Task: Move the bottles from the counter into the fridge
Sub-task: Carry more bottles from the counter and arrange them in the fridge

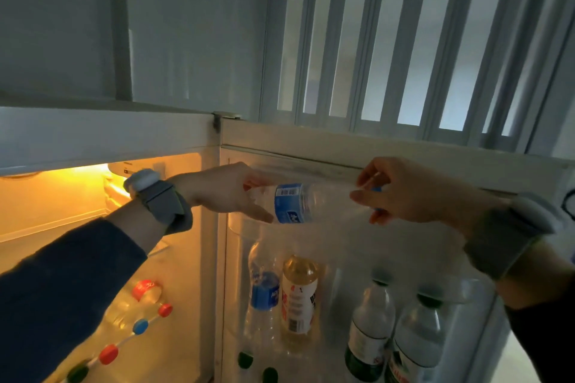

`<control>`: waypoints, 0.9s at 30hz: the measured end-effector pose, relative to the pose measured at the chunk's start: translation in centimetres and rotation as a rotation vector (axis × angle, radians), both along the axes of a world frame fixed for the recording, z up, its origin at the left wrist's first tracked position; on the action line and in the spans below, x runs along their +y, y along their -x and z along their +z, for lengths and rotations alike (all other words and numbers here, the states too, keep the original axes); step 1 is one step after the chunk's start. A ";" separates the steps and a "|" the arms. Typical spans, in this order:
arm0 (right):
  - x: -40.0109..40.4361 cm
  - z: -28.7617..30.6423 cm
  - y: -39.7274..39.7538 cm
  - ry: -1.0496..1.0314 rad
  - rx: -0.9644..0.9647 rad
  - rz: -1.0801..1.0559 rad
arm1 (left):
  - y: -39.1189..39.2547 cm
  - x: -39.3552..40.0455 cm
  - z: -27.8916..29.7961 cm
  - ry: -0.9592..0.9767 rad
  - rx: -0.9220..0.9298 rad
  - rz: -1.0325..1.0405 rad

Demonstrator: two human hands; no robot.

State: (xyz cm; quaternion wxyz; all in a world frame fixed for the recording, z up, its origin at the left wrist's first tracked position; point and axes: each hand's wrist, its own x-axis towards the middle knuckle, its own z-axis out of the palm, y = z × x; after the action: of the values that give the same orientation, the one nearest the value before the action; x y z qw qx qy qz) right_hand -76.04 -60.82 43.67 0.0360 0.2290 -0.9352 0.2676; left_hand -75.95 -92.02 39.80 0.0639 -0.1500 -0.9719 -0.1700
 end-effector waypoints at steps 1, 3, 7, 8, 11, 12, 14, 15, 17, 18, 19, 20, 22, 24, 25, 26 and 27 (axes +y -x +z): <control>0.1 -0.3 0.1 -0.017 -0.036 0.009 | -0.1 0.0 0.2 0.022 -0.008 -0.016; 0.5 -1.3 0.3 -0.073 -0.084 -0.003 | 0.0 0.2 0.5 0.052 -0.042 -0.054; 0.7 -2.2 0.9 0.003 -0.081 -0.035 | -0.1 0.3 0.8 0.129 -0.075 -0.074; 0.7 -2.1 0.9 0.047 -0.089 -0.040 | -0.1 0.3 0.8 0.147 -0.082 -0.079; 0.3 -2.0 0.9 0.037 -0.066 -0.045 | -0.2 0.4 0.9 0.150 -0.106 -0.071; 0.3 -2.1 0.7 0.006 -0.045 -0.036 | -0.2 0.5 0.8 0.137 -0.097 -0.051; 0.1 -2.3 0.3 -0.051 0.009 -0.009 | -0.5 0.4 0.5 0.103 -0.049 0.021; 0.1 -2.4 0.0 -0.078 0.045 0.002 | -0.8 0.3 0.3 0.094 -0.015 0.044; -0.2 -2.6 -0.4 -0.132 0.118 0.004 | -1.3 0.2 0.0 0.074 0.032 0.064; -0.4 -2.7 -0.7 -0.136 0.151 0.001 | -1.6 0.0 -0.1 0.056 0.046 0.068; -0.5 -2.8 -1.0 -0.119 0.184 -0.001 | -1.9 0.0 -0.3 0.033 0.061 0.072; -0.8 -3.0 -1.5 -0.088 0.224 0.007 | -2.3 -0.2 -0.5 0.007 0.086 0.083; -1.8 -3.4 -2.9 -0.003 0.298 0.043 | -3.2 -0.3 -1.1 -0.047 0.189 0.107; -3.5 -4.4 -4.6 0.064 0.312 0.118 | -4.7 -0.2 -2.1 -0.115 0.319 0.123; -4.5 -5.3 -5.3 0.086 0.290 0.159 | -5.5 -0.2 -2.8 -0.136 0.379 0.122; -5.4 -6.4 -5.8 0.087 0.257 0.208 | -6.4 0.0 -3.5 -0.156 0.422 0.122; -6.4 -8.0 -6.1 0.082 0.223 0.260 | -7.6 -0.1 -4.6 -0.160 0.443 0.125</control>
State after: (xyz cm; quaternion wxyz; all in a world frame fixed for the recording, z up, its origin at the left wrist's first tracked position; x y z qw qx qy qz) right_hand -69.89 -67.24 35.71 0.1137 0.3747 -0.8763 0.2807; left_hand -68.36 -92.12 35.20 0.2976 -0.1175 -0.9249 -0.2053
